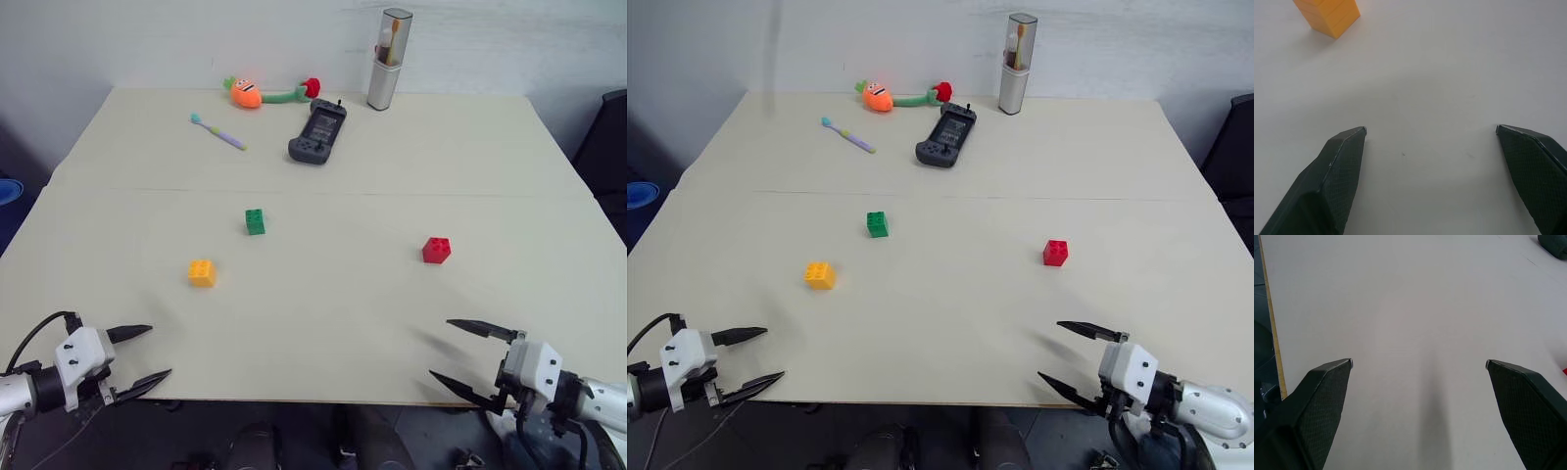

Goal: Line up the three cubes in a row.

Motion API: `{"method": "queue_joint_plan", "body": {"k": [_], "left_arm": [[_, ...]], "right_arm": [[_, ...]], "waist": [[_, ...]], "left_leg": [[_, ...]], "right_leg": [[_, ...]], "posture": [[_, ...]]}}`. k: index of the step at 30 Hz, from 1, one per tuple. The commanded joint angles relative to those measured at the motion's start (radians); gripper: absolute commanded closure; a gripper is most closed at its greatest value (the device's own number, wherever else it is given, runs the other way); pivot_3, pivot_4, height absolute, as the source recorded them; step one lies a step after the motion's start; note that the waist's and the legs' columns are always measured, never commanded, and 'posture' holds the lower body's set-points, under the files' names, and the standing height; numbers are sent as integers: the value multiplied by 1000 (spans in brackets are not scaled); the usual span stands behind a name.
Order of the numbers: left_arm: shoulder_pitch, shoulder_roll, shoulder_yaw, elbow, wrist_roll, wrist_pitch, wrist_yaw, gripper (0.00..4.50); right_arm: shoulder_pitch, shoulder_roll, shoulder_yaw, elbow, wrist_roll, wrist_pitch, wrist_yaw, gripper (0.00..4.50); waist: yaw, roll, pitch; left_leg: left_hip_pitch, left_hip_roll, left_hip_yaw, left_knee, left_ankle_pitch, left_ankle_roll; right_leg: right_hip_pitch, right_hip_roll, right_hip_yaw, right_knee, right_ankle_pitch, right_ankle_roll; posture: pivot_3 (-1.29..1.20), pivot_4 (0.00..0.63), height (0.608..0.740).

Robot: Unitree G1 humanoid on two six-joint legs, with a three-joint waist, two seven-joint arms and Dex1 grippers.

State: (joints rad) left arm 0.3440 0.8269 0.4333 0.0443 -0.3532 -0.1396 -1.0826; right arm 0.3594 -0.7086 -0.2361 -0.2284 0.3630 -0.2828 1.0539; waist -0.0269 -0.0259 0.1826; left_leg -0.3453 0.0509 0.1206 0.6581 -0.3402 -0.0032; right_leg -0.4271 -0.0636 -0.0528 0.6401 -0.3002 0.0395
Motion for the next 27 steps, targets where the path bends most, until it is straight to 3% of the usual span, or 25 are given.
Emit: {"method": "queue_joint_plan", "body": {"k": [1, 5, 10, 16, 22, 27], "left_arm": [[-2, 13, 26, -24, -27, 2, -18, 25], [-8, -2, 21, -109, -113, 109, -22, 25], [-49, -83, -73, -372, -263, 302, 78, 25], [-70, -155, -171, -488, -247, 344, 125, 25], [-93, -138, -226, -488, -206, 332, 91, 25], [-122, -164, -265, -461, -131, 252, 101, 25]], "right_arm": [[-10, 10, -18, -8, 16, 1, -23, 0], [0, 64, -65, -38, 56, 57, -122, 0], [76, 275, -182, -124, 75, 171, -452, 0], [93, 384, -109, -198, -24, 228, -593, 0], [-159, 409, -3, -252, -58, 484, -771, 0], [-377, 412, 30, -159, -110, 609, -869, 0]], "waist": [[0, 0, 0], [0, 0, 0], [8, 1, 0], [-10, 1, -1], [-24, 1, -1], [-18, 1, -1]], "left_leg": [[0, 0, 0, 0, 0, 0], [0, 0, 0, 0, 0, 0], [0, 0, -1, 0, 0, -1], [1, 0, 1, -1, 1, -3], [5, -1, 1, -3, 4, -5], [5, -1, 0, -7, 5, -6]], "right_leg": [[0, 0, 0, 0, 0, 0], [0, 0, 0, 0, 0, 0], [0, -1, 0, 0, 0, 0], [1, 0, 3, 3, 0, -1], [1, 2, 4, 6, -1, -2], [0, 3, 3, 4, -2, -3]], "posture": [[0, 150, 740], [0, 150, 740], [0, 150, 740], [0, 150, 740], [0, 150, 740], [0, 150, 740]]}}
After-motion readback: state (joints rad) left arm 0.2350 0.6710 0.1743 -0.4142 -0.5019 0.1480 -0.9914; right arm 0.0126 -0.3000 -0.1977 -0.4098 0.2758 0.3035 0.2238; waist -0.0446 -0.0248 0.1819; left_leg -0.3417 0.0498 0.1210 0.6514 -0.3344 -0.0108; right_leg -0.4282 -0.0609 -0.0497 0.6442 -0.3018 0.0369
